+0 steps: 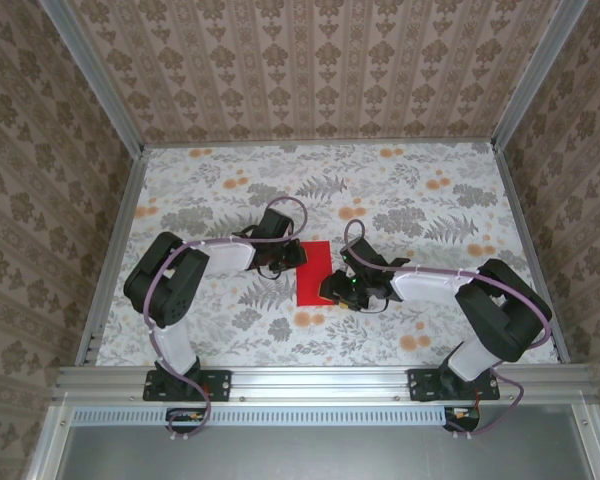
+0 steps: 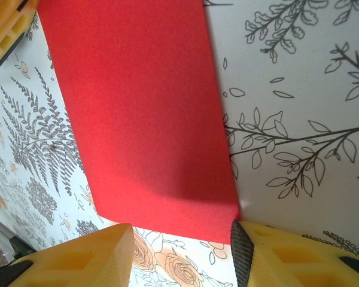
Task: Fold a paper plane with a square sheet of paper (pick it up from the middle)
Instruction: Third fold the triangle at the center of the table.
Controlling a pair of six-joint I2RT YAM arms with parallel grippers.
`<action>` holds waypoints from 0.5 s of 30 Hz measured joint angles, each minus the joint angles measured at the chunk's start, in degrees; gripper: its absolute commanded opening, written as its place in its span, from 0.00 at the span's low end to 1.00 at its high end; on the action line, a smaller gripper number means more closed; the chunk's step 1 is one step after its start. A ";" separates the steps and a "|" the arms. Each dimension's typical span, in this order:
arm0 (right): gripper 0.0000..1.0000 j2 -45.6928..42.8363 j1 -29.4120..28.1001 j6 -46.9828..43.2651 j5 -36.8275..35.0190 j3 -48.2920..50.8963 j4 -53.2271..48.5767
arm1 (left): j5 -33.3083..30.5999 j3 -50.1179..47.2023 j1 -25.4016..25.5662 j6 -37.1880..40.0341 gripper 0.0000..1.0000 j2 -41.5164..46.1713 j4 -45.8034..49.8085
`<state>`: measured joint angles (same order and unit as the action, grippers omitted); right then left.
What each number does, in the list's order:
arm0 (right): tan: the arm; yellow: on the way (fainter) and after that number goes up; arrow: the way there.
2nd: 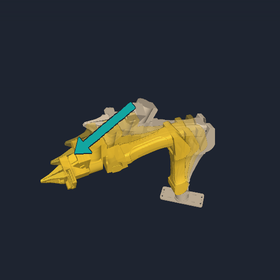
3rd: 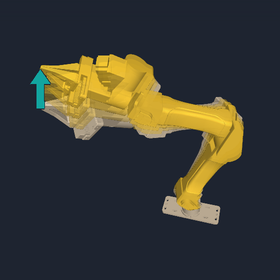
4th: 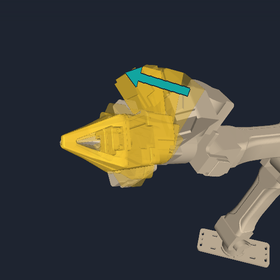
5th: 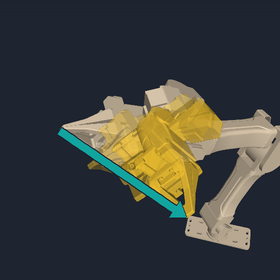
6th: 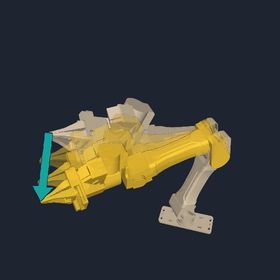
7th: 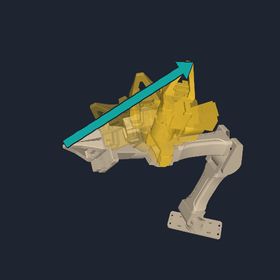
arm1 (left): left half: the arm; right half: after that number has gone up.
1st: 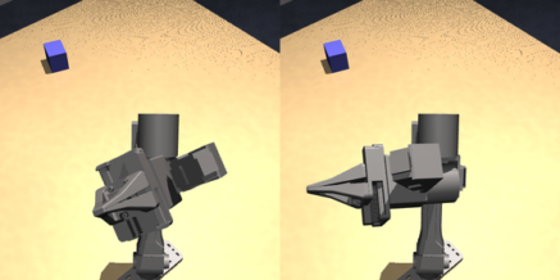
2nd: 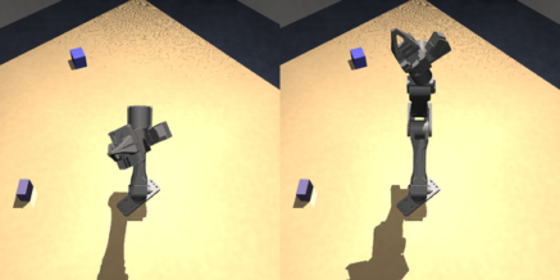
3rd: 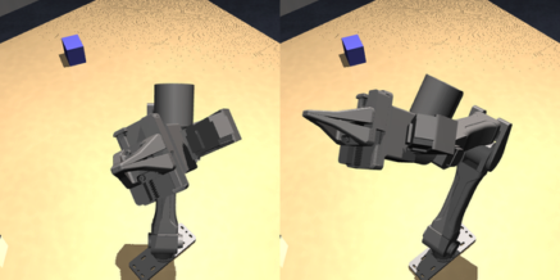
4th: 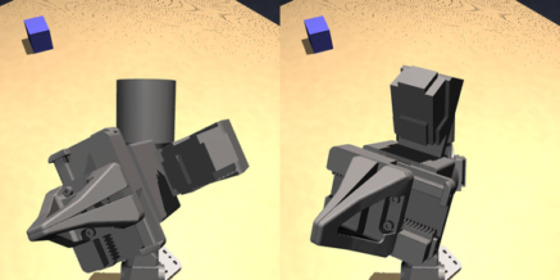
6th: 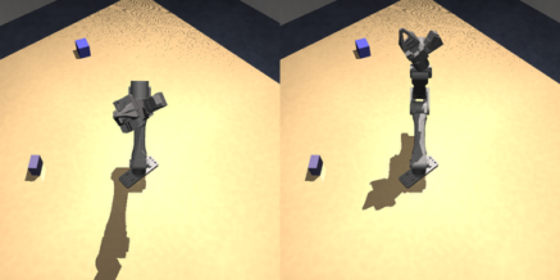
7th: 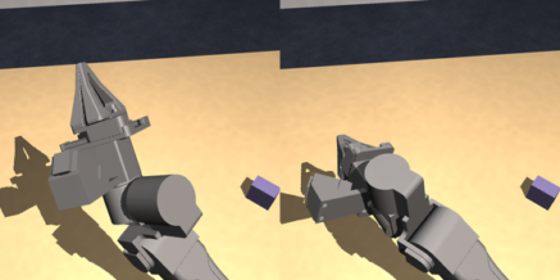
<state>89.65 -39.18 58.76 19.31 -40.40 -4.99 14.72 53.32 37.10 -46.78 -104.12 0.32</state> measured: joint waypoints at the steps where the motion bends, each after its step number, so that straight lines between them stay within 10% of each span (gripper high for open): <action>1: 0.49 0.00 0.00 0.00 -0.04 -0.09 -0.09 | 0.00 -0.02 0.00 0.00 0.15 0.00 -0.02; 15: 0.48 0.85 -0.48 0.24 -3.08 -1.77 -4.20 | 0.02 -0.48 -0.07 -0.15 0.14 0.04 -0.70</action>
<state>90.50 -39.66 59.00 16.23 -42.17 -9.19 14.74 52.84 37.04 -46.94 -104.07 -0.38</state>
